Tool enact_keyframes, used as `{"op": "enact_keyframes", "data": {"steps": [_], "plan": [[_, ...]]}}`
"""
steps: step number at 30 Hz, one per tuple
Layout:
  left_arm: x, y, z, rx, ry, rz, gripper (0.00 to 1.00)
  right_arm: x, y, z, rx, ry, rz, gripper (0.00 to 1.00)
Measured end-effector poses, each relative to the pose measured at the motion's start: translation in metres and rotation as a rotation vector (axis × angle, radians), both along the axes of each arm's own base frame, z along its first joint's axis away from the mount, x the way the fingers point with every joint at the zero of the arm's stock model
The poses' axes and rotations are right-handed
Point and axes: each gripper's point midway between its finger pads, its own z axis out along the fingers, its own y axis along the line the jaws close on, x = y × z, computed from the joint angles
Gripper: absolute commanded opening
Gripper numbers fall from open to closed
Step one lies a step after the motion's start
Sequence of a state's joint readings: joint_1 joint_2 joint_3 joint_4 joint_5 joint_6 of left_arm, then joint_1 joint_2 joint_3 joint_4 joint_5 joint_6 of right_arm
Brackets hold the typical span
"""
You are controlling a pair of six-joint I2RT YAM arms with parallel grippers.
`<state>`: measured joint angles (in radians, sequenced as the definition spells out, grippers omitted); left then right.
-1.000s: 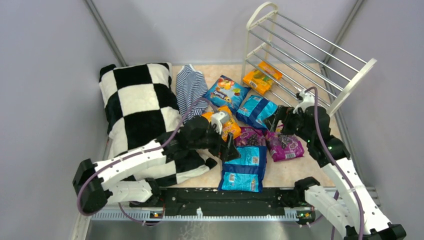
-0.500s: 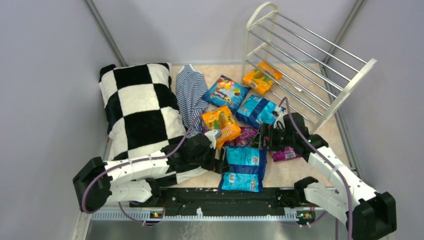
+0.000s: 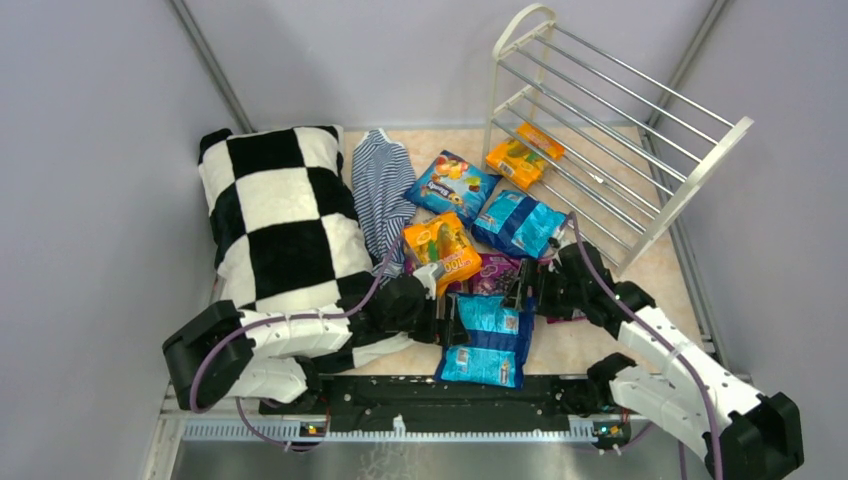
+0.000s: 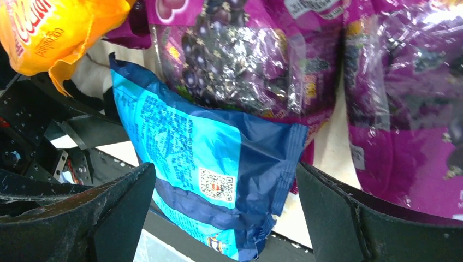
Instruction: Place and organize the candy bags onto the shelf
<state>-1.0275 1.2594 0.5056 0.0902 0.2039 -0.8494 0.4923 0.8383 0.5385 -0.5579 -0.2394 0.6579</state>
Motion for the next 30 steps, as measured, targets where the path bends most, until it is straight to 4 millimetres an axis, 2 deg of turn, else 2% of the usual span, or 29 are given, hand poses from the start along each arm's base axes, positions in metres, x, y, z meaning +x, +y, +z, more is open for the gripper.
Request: {"op": "enact_keyframes", "data": {"steps": [4,7,11,15,19,25,30], "plan": [[-0.001,-0.003,-0.007,-0.013,0.032,0.017,0.91,-0.005,-0.007,-0.003,-0.017,0.014,-0.033,0.99],[0.000,-0.006,-0.009,-0.018,0.042,0.025,0.86,-0.013,-0.010,-0.014,-0.013,0.045,-0.048,0.98],[0.000,-0.009,-0.013,-0.025,0.062,0.033,0.79,-0.027,-0.002,-0.030,0.048,0.096,-0.025,0.83],[0.000,-0.011,-0.016,-0.033,0.074,0.039,0.73,-0.034,0.012,-0.035,0.138,0.111,0.018,0.71],[-0.001,-0.011,-0.019,-0.043,0.087,0.047,0.67,-0.036,0.021,-0.026,0.207,0.096,0.049,0.68],[-0.004,-0.013,-0.024,-0.074,0.117,0.054,0.61,-0.039,0.029,0.006,0.321,0.011,0.076,0.71],[-0.004,-0.016,-0.024,-0.085,0.127,0.050,0.58,-0.042,0.031,0.017,0.360,-0.011,0.087,0.61]]}}
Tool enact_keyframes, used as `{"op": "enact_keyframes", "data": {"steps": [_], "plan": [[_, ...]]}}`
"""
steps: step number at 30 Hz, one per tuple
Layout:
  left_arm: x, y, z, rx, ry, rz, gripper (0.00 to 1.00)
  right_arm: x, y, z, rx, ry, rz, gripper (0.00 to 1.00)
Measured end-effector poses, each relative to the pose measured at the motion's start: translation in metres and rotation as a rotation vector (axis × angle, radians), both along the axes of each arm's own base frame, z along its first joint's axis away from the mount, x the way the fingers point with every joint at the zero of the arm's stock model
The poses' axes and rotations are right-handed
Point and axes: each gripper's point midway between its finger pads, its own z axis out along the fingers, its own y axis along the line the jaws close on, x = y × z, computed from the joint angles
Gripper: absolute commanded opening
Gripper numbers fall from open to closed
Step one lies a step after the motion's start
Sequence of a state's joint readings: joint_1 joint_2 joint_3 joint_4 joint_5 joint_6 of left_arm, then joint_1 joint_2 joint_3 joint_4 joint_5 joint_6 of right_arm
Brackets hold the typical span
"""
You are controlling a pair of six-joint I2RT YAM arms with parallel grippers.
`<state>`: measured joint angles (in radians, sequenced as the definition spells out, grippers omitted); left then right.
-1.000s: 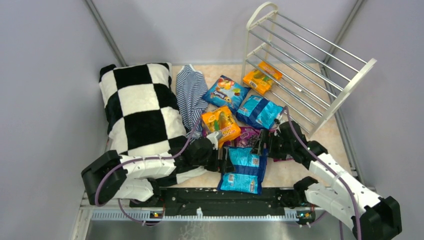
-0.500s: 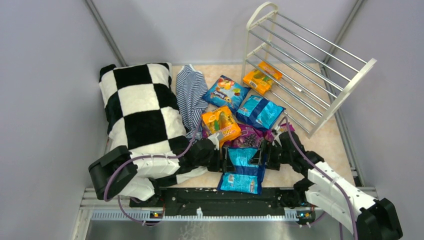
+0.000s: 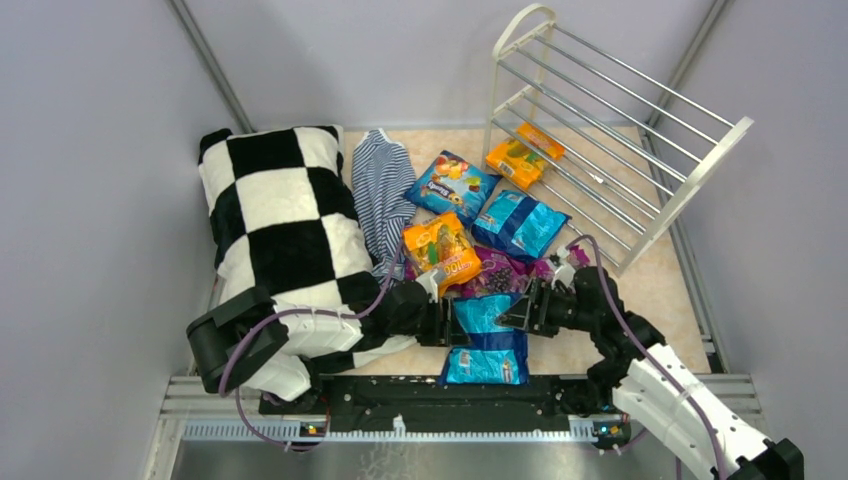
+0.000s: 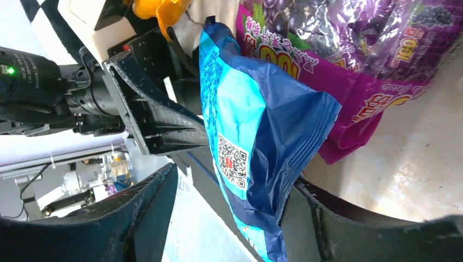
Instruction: Place and organize the candy bags onto the shelf
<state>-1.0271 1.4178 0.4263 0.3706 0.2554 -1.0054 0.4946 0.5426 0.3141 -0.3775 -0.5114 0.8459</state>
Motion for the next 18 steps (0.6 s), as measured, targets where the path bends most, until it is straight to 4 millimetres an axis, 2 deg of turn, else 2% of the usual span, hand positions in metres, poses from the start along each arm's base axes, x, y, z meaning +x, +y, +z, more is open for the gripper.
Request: {"op": "enact_keyframes", "data": {"steps": [2,5,7,9,12,14,15,17,18], "plan": [[0.000,0.000,0.000,-0.002,0.000,-0.002,0.58,-0.001,0.001,0.002,0.009,-0.005,0.010,0.49],[0.001,-0.002,0.001,0.000,0.002,-0.004,0.57,0.001,0.002,0.004,0.009,-0.035,0.022,0.24],[0.002,-0.005,0.002,0.001,0.003,-0.006,0.56,0.003,0.001,0.004,-0.001,-0.058,0.023,0.10],[0.002,-0.006,0.004,0.003,0.004,-0.007,0.56,0.006,-0.001,0.003,-0.013,-0.076,0.013,0.00],[0.005,-0.008,0.007,0.005,0.000,-0.004,0.57,0.011,-0.003,0.005,-0.021,-0.103,-0.014,0.00],[0.007,-0.009,0.008,0.012,-0.004,0.002,0.63,0.015,-0.005,0.008,-0.018,-0.115,-0.041,0.00],[0.008,-0.010,0.010,0.014,-0.007,0.002,0.68,0.016,-0.005,0.009,-0.016,-0.119,-0.050,0.00],[0.011,-0.010,0.013,0.024,-0.018,0.005,0.92,0.020,-0.008,0.014,-0.024,-0.123,-0.084,0.00],[0.012,-0.011,0.015,0.023,-0.023,0.007,0.98,0.023,-0.010,0.019,-0.028,-0.129,-0.101,0.00]]}}
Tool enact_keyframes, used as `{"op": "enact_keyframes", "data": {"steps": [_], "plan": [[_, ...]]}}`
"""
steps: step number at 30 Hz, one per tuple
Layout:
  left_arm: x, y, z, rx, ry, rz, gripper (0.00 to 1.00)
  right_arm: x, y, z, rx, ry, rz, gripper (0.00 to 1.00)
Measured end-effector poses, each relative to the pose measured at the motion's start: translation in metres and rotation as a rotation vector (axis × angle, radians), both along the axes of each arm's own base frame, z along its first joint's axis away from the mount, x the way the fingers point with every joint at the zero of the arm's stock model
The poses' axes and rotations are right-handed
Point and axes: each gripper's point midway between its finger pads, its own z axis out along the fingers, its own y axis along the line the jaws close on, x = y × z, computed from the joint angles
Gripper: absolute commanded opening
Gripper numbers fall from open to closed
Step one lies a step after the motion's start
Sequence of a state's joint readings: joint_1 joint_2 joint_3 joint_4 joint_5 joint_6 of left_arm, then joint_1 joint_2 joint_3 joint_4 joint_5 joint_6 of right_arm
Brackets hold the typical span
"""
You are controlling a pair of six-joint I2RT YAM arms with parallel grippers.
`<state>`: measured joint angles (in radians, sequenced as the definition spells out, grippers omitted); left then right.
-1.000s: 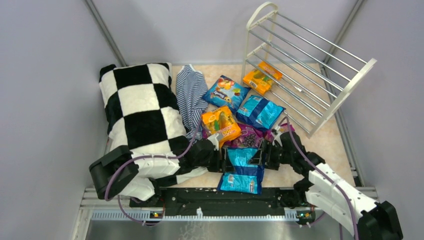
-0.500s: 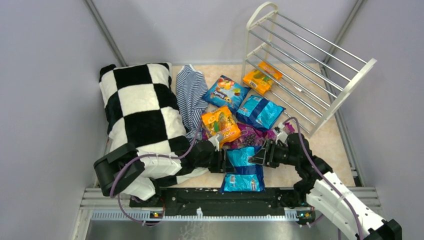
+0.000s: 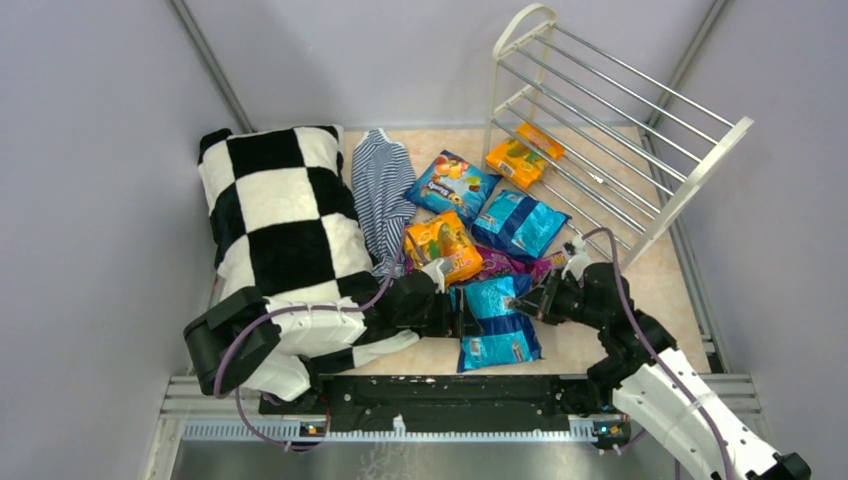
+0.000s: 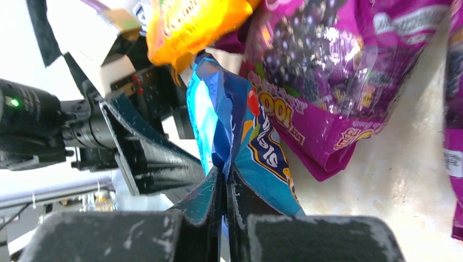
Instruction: Place and organize the candy bags onto the shelf
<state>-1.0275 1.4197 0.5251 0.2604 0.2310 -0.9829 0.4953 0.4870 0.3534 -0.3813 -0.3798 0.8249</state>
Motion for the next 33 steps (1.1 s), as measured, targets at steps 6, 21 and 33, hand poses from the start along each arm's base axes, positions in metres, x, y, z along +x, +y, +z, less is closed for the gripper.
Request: {"op": "enact_keyframes", "data": {"steps": [6,21,33], "plan": [[0.000,-0.005,0.036,-0.070,-0.092,-0.017,0.99,0.020,-0.013,0.058,-0.018,-0.122,-0.108,0.00],[0.018,0.001,0.238,-0.305,-0.566,0.022,0.99,0.026,-0.012,0.107,-0.145,-0.483,0.076,0.00],[0.101,0.062,0.286,-0.219,-0.622,0.220,0.99,-0.009,0.029,0.171,0.044,-0.986,0.444,0.00]]}}
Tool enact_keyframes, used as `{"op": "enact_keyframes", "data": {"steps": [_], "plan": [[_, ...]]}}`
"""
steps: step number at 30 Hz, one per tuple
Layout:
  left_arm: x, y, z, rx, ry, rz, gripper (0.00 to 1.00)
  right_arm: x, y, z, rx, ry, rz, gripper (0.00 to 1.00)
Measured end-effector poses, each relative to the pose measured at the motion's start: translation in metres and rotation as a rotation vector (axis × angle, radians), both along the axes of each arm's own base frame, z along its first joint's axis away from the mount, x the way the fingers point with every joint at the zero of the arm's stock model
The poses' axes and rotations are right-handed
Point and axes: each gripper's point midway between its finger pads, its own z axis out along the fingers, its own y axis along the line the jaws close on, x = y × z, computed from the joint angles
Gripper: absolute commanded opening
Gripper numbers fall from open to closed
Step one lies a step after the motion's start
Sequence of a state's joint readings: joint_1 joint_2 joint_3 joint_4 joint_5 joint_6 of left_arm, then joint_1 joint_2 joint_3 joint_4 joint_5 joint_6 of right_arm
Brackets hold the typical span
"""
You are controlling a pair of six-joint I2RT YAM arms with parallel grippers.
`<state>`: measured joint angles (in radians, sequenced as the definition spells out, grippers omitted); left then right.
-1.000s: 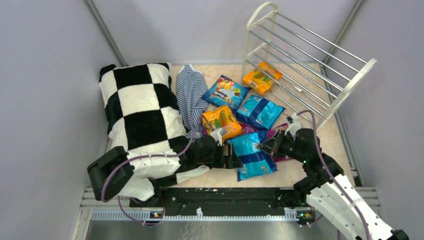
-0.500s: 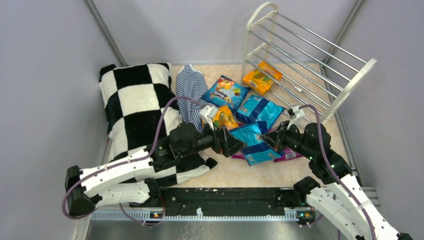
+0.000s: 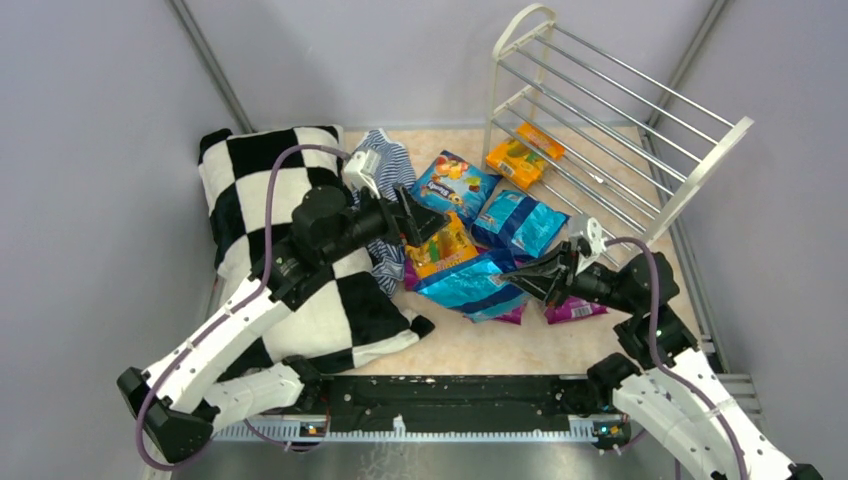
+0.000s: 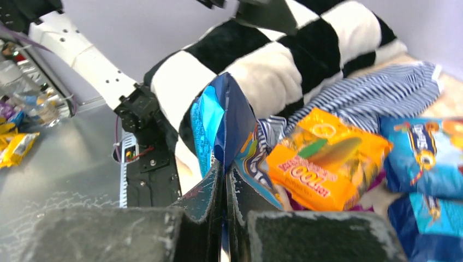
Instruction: Place and organize the candy bags onto the shelf
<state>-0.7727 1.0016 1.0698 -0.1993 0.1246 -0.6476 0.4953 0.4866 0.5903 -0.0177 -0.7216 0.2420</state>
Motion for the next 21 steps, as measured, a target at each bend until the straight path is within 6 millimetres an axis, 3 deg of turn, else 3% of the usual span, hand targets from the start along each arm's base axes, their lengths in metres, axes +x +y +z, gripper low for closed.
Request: {"op": "enact_keyframes", "data": {"steps": [3,11,19,21], "plan": [[0.006,0.009,-0.003,0.002,0.001,-0.046,0.99,-0.003,0.008,0.009,0.006,-0.075,0.075,0.00],[-0.043,-0.017,-0.013,0.036,-0.062,-0.445,0.99,0.022,0.027,0.001,-0.037,0.009,0.122,0.00],[-0.045,-0.030,-0.047,0.091,-0.039,-0.577,0.98,0.026,0.033,0.004,-0.010,0.044,0.135,0.00],[-0.048,-0.032,-0.056,0.094,-0.019,-0.606,0.93,0.025,0.033,0.007,-0.002,0.046,0.136,0.00]]}}
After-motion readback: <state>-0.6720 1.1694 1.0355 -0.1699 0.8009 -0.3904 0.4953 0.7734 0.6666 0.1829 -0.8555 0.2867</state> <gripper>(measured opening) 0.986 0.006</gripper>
